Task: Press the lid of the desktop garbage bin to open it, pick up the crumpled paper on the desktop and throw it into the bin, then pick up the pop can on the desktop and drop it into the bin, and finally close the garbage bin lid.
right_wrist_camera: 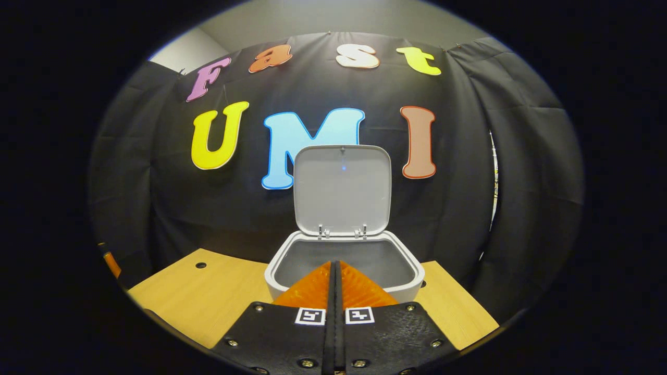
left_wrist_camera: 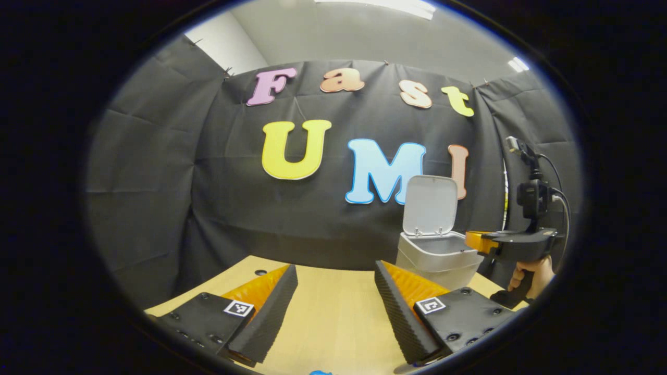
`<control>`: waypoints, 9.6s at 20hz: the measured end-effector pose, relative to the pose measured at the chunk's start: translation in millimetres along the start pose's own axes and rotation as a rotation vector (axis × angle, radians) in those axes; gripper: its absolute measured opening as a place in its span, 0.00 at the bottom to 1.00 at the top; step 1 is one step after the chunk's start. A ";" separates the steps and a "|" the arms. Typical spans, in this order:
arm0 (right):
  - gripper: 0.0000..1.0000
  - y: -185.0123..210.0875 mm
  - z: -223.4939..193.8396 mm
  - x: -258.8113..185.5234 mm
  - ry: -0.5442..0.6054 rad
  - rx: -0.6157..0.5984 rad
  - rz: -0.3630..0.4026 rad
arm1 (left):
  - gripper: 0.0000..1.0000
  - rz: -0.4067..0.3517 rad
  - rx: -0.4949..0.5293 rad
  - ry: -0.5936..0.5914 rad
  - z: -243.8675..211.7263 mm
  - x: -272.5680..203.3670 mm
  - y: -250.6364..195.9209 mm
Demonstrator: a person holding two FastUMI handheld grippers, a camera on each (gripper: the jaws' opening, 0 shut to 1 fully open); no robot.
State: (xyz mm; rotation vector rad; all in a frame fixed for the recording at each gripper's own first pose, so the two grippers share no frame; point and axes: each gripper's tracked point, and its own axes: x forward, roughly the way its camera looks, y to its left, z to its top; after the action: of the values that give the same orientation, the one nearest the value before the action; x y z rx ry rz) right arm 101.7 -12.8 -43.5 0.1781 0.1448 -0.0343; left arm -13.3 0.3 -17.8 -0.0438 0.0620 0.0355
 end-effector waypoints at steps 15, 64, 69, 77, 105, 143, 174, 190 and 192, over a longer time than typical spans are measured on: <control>0.11 17.3 20.7 -66.7 -0.136 -0.071 -0.031 | 0.96 -0.011 0.012 0.048 -10.6 -6.7 7.1; 0.94 37.7 -20.9 -103.3 -0.016 -0.043 -0.002 | 0.91 -0.161 0.201 0.825 -137.3 -124.1 34.1; 0.94 36.0 -22.1 -100.1 -0.010 -0.030 0.000 | 0.76 -0.173 0.202 0.839 -142.8 -124.2 28.0; 0.94 29.0 -23.3 -98.6 -0.018 -0.002 -0.006 | 0.40 -0.193 0.275 0.841 -140.3 -115.7 21.3; 0.94 -41.9 -18.4 -104.3 -0.041 -0.006 -0.129 | 0.22 -0.207 0.256 0.292 94.1 10.3 -40.4; 0.94 -82.2 -49.9 -141.3 0.028 -0.001 -0.289 | 0.36 -0.544 0.005 0.103 170.6 151.5 -245.4; 0.94 -13.2 -50.2 -140.5 0.008 -0.081 -0.052 | 0.95 -0.323 0.007 -0.039 209.2 73.6 -124.5; 0.94 51.4 -83.5 -128.2 0.107 -0.049 0.149 | 0.95 -0.111 -0.036 -0.007 186.8 -11.0 -14.3; 0.94 69.0 -102.6 -132.8 0.185 -0.045 0.221 | 0.95 -0.087 -0.020 -0.011 188.7 -22.8 -2.8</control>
State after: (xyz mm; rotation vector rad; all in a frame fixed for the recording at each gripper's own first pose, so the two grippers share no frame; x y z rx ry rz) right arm -40.8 76.2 -111.9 0.1511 0.3089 0.2060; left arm -24.4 5.2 171.9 -0.0661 0.0486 -0.0509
